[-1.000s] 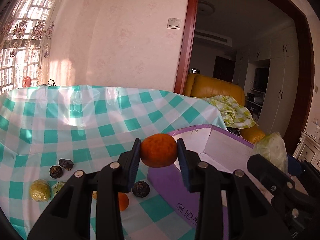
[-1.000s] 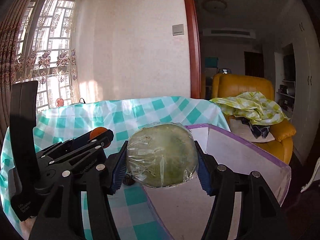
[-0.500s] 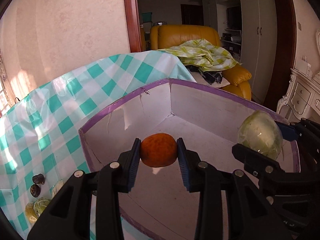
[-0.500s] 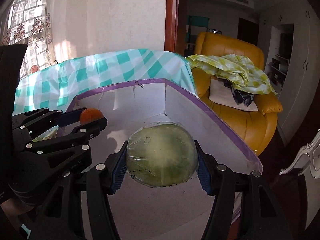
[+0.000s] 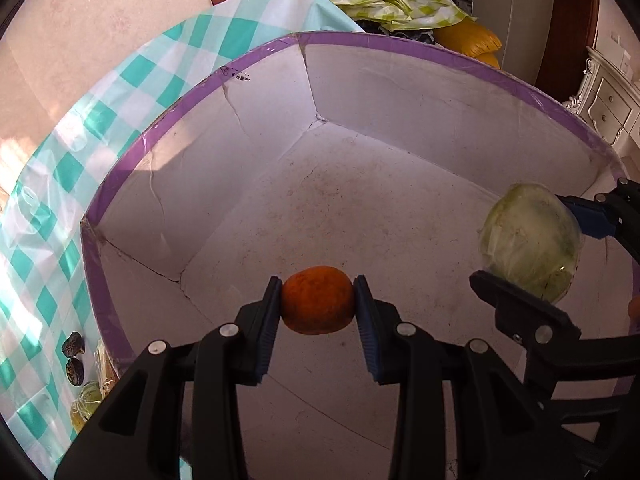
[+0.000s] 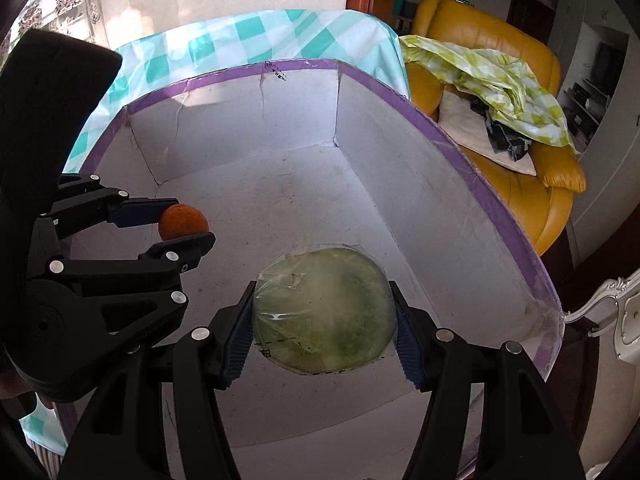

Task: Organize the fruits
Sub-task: 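Open the right gripper over the box while the left gripper releases the orange, then move both grippers back from the box toward the fruits on the table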

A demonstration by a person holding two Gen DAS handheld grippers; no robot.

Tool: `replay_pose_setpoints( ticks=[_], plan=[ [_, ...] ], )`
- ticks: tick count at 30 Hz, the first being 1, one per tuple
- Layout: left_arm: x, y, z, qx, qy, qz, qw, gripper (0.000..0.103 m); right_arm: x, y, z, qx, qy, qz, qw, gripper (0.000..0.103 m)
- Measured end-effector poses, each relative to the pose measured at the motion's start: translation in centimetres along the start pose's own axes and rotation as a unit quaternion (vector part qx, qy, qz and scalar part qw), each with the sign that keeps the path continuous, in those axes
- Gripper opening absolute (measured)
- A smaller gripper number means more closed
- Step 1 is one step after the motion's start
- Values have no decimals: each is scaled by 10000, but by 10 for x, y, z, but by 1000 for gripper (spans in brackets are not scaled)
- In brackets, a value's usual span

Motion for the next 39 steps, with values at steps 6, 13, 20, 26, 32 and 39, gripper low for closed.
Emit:
replay_pose_setpoints(
  ticks=[6, 13, 20, 26, 32, 39],
  plan=[
    [0, 7, 8, -449, 137, 13, 9989, 39, 0, 4, 4, -295, 82, -46, 9995, 68],
    [-10, 1, -2, -51, 56, -62, 10000, 62, 12, 0, 1, -158, 235, 106, 9995, 86],
    [-23, -15, -38, 898, -1543, -14, 9839, 101, 24, -8, -9, 300, 559, 246, 9977, 88],
    [-33, -26, -76, 1790, -1988, -145, 9635, 101, 31, -13, -14, 531, 887, 379, 9939, 88],
    [-39, -22, -113, 2527, -2451, -259, 9356, 101, 43, -20, -27, 891, 1145, 756, 9865, 88],
    [-50, 8, -143, 3110, -1762, -842, 9302, 101, 37, -28, -58, 1563, 1011, 838, 9789, 88]
  ],
)
Point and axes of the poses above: each gripper's, at about its wrist camera, not at the fingertips, and z roughly the way its jaws point, x to its right, y to its underside, the point moved 10 cm from there along z, roughly the way its jaws point, and after that the axes turned 6 degrees about y, right-handed, at the moved point
